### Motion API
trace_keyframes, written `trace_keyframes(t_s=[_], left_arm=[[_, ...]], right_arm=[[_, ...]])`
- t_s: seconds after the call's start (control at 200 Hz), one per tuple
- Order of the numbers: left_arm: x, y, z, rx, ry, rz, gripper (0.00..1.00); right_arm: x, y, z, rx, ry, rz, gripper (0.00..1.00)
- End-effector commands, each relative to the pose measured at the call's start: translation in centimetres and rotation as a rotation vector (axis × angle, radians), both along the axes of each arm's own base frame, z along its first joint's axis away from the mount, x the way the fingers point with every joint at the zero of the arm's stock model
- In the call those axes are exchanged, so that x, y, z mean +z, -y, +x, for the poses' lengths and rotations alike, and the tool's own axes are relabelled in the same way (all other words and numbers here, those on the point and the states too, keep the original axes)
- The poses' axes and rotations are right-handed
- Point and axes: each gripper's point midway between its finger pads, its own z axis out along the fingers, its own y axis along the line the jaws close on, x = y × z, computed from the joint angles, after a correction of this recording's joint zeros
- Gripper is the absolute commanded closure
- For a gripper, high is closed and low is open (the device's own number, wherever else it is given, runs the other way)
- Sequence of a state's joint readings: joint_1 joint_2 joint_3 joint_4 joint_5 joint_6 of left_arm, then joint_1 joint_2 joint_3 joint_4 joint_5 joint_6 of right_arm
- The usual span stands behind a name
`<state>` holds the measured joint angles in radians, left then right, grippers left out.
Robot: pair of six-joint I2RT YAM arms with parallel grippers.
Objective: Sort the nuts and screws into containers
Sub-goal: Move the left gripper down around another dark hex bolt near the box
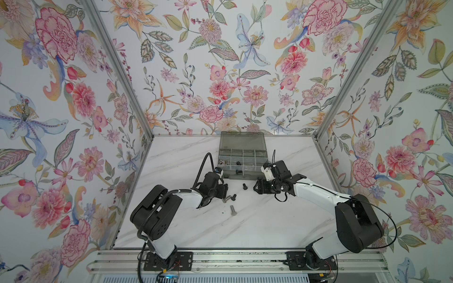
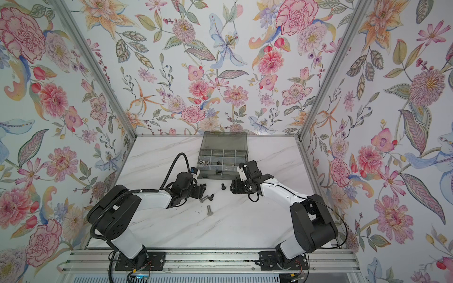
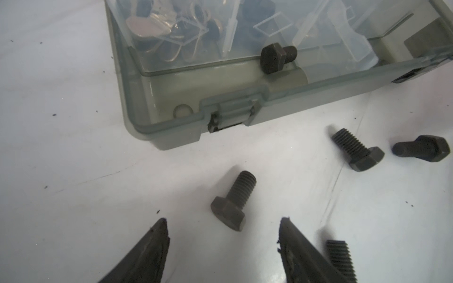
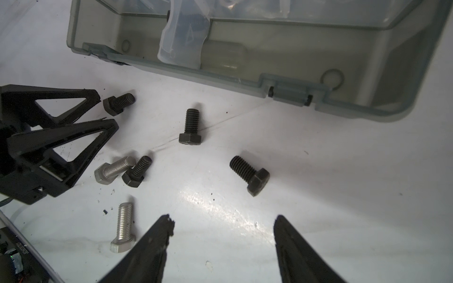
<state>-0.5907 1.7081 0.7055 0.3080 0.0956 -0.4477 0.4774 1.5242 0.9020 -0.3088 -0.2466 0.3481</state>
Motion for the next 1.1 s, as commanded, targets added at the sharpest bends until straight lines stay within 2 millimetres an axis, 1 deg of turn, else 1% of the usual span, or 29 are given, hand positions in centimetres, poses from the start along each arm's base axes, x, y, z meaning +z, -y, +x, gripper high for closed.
trace_keyframes(t_s=[0.0, 0.205, 0.355, 0.535, 0.666, 0.781, 0.911, 1.056, 1.096], left_arm=[[-0.7, 0.1, 0.3, -0.015, 0.005, 0.053, 0.27], [-2.2, -0.9, 0.4, 0.001, -0.03, 0.141, 0.27], [-2.5, -0.7, 0.2, -0.01, -0.04, 0.143, 0.3], [-2.6, -0.1, -0.1, -0.038, -0.038, 0.142, 0.43], [-2.6, 0.9, -0.4, -0.076, -0.035, 0.1, 0.46], [-3.0, 1.0, -0.4, -0.079, -0.042, 0.102, 0.48], [-3.1, 1.2, -0.4, -0.087, -0.046, 0.106, 0.53], [-3.3, 1.1, -0.6, -0.088, -0.053, 0.106, 0.63], [-3.2, 1.1, -0.7, -0.086, -0.054, 0.104, 0.69]], right_arm=[[0.0, 0.0, 0.0, 0.003, 0.005, -0.003, 0.31], [-0.1, 0.1, -0.1, 0.0, 0.001, -0.005, 0.3], [-0.1, 0.2, -0.1, -0.001, 0.003, -0.005, 0.3], [0.0, 0.2, -0.1, -0.003, 0.006, -0.003, 0.3], [-0.1, 0.2, -0.2, -0.003, 0.003, -0.004, 0.3], [0.0, 0.2, -0.2, -0.002, 0.004, -0.005, 0.3], [0.0, 0.3, -0.2, -0.005, 0.006, -0.005, 0.3], [0.1, 0.4, -0.2, -0.006, 0.009, -0.006, 0.3], [0.1, 0.3, -0.2, -0.005, 0.008, -0.003, 0.3]])
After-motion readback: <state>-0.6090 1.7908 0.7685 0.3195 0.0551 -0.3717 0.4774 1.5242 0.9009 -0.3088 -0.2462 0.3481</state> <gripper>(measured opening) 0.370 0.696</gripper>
